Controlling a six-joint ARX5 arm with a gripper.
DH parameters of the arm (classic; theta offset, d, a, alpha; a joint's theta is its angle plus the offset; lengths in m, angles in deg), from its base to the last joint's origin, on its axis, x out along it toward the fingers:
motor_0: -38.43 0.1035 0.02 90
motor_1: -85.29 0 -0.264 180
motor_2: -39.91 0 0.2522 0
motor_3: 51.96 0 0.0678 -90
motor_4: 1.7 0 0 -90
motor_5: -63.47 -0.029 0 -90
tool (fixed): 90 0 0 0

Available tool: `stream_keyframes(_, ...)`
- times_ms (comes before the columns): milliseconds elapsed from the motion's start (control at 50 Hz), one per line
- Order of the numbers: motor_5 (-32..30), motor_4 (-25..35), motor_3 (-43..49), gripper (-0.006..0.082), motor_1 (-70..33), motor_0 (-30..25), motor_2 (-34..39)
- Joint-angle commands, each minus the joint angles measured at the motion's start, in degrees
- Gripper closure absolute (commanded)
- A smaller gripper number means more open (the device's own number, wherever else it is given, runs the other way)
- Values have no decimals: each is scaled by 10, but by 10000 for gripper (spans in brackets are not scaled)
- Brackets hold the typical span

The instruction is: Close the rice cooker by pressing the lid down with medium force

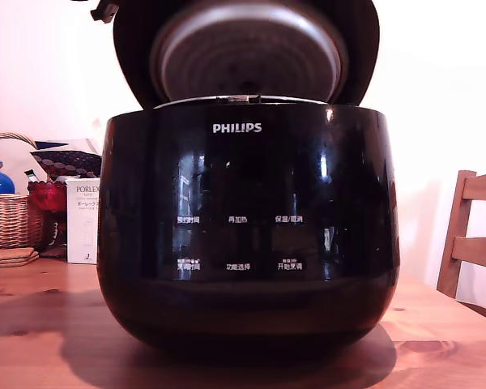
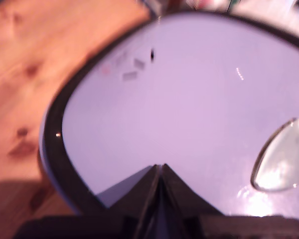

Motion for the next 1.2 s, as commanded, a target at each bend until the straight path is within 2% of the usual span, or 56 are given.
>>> stream_keyframes(0, -5, -7, 6, 788, -15, -8, 2)
stream_keyframes(300, -5, -31, 18, 788, -18, -33, 2)
stream_keyframes(500, -5, -85, 19, 788, -14, -36, 4)
stream_keyframes(640, -16, -87, 16, 788, -6, -42, 28)
stream_keyframes(900, 5, -94, -140, 788, 95, -64, 183)
stream_keyframes(1180, 49, -165, -336, 788, 230, -105, 367)
